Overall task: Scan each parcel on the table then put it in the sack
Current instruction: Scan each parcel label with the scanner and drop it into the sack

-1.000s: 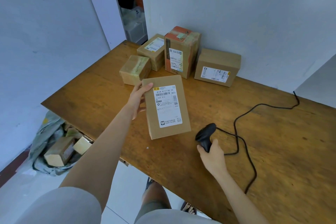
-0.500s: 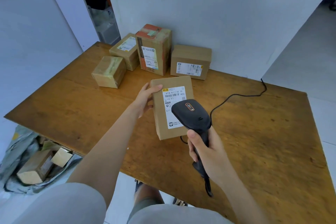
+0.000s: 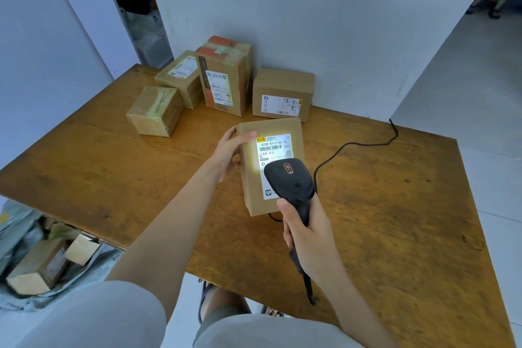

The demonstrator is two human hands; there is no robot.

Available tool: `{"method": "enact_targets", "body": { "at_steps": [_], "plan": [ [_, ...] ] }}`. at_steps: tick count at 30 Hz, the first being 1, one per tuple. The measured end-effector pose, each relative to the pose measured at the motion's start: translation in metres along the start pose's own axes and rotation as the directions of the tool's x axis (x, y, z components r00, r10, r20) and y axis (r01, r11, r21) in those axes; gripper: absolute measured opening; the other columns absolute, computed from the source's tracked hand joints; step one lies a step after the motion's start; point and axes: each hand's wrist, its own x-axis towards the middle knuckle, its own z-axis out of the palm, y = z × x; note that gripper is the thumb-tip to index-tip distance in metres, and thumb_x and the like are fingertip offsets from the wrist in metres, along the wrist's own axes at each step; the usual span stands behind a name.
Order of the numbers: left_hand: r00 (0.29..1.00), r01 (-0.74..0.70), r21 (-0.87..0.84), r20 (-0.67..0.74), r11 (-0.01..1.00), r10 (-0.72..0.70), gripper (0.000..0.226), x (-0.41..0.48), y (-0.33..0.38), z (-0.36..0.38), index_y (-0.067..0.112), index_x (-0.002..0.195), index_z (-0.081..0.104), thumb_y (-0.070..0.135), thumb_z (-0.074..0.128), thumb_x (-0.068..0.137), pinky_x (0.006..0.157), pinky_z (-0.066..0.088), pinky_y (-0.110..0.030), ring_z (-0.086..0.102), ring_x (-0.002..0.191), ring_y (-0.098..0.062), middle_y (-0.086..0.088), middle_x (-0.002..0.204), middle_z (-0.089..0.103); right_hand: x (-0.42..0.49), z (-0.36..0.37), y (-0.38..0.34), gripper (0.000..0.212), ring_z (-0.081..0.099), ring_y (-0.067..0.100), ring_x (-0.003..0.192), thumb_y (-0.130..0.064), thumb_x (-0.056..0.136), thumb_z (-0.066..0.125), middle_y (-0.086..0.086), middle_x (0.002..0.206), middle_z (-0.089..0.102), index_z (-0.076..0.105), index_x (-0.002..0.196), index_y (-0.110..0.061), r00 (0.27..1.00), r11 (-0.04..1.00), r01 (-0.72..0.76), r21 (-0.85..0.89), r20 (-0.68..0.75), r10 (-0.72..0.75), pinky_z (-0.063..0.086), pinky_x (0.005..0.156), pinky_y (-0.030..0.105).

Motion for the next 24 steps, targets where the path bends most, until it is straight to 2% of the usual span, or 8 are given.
{"method": "enact_targets", "body": {
  "at_steps": [6, 8, 10, 13, 16, 20, 24],
  "plan": [
    [1.0, 0.008, -0.028, -0.01, 1.0, -0.008, 0.105, -0.003, 0.0, -0.001, 0.03, 0.142, 0.038, 0.053, 0.081, 0.05, 0.096, 0.049, -0.047, 0.06, 0.111, -0.022, -0.006, 0.122, 0.065, 0.0, 0.001, 0.004, 0.069, 0.046, 0.006, 0.04, -0.049, 0.077, 0.055, -0.011, 0.054, 0.054, 0.045, 0.132, -0.008, 1.0, 0.999, 0.029, 0.016, -0.013, -0.028, 0.039, 0.043, 0.015],
    [1.0, 0.006, -0.027, -0.013, 1.0, -0.007, 0.106, -0.004, 0.0, -0.002, 0.03, 0.142, 0.038, 0.054, 0.081, 0.049, 0.092, 0.05, -0.044, 0.06, 0.11, -0.022, -0.006, 0.122, 0.065, -0.001, 0.003, 0.005, 0.068, 0.045, 0.006, 0.04, -0.048, 0.078, 0.055, -0.011, 0.053, 0.054, 0.044, 0.134, -0.011, 0.999, 0.999, 0.033, 0.027, 0.003, -0.033, 0.039, 0.044, 0.017],
    [1.0, 0.009, -0.022, -0.022, 1.0, -0.01, 0.107, -0.003, 0.0, -0.003, 0.031, 0.143, 0.037, 0.056, 0.082, 0.048, 0.095, 0.049, -0.045, 0.06, 0.113, -0.023, -0.006, 0.122, 0.065, -0.001, 0.005, 0.007, 0.066, 0.046, 0.006, 0.042, -0.051, 0.078, 0.055, -0.011, 0.055, 0.054, 0.044, 0.134, -0.017, 0.999, 0.999, 0.035, 0.022, 0.013, -0.035, 0.041, 0.046, 0.018],
    [0.999, 0.016, -0.031, -0.05, 0.999, -0.018, 0.11, -0.003, 0.0, -0.005, 0.031, 0.144, 0.036, 0.057, 0.083, 0.048, 0.1, 0.046, -0.052, 0.058, 0.116, -0.025, -0.007, 0.125, 0.063, 0.004, 0.001, 0.019, 0.048, 0.055, 0.004, 0.055, -0.056, 0.079, 0.057, -0.014, 0.072, 0.059, 0.046, 0.115, -0.027, 0.999, 0.998, 0.013, -0.067, -0.046, -0.016, 0.045, 0.053, 0.019],
    [0.995, 0.005, -0.051, -0.096, 0.999, -0.01, 0.107, -0.005, 0.001, -0.012, 0.03, 0.143, 0.038, 0.057, 0.083, 0.049, 0.096, 0.048, -0.052, 0.059, 0.114, -0.025, -0.006, 0.126, 0.063, 0.018, -0.013, 0.049, 0.036, 0.063, 0.017, 0.082, -0.04, 0.09, 0.06, -0.002, 0.098, 0.064, 0.04, 0.113, -0.022, 0.984, 0.967, -0.085, -0.24, -0.175, 0.043, 0.046, 0.065, 0.025],
    [0.991, 0.01, -0.083, -0.132, 0.997, -0.021, 0.1, -0.008, 0.002, -0.023, 0.029, 0.139, 0.044, 0.056, 0.082, 0.05, 0.096, 0.048, -0.053, 0.061, 0.111, -0.022, -0.004, 0.123, 0.065, 0.038, -0.03, 0.097, 0.049, 0.059, 0.031, 0.105, -0.025, 0.093, 0.057, 0.013, 0.123, 0.054, 0.032, 0.131, -0.007, 0.961, 0.846, -0.217, -0.486, -0.26, 0.098, 0.051, 0.08, 0.041],
    [0.993, 0.022, -0.083, -0.118, 0.996, -0.031, 0.096, -0.014, 0.002, -0.024, 0.027, 0.137, 0.047, 0.057, 0.079, 0.051, 0.086, 0.052, -0.045, 0.063, 0.103, -0.02, -0.001, 0.114, 0.067, 0.048, -0.038, 0.132, 0.055, 0.043, 0.034, 0.122, -0.032, 0.094, 0.055, 0.015, 0.13, 0.047, 0.031, 0.135, -0.004, 0.936, 0.556, -0.351, -0.753, -0.304, 0.18, 0.049, 0.088, 0.049]
  ]
}}
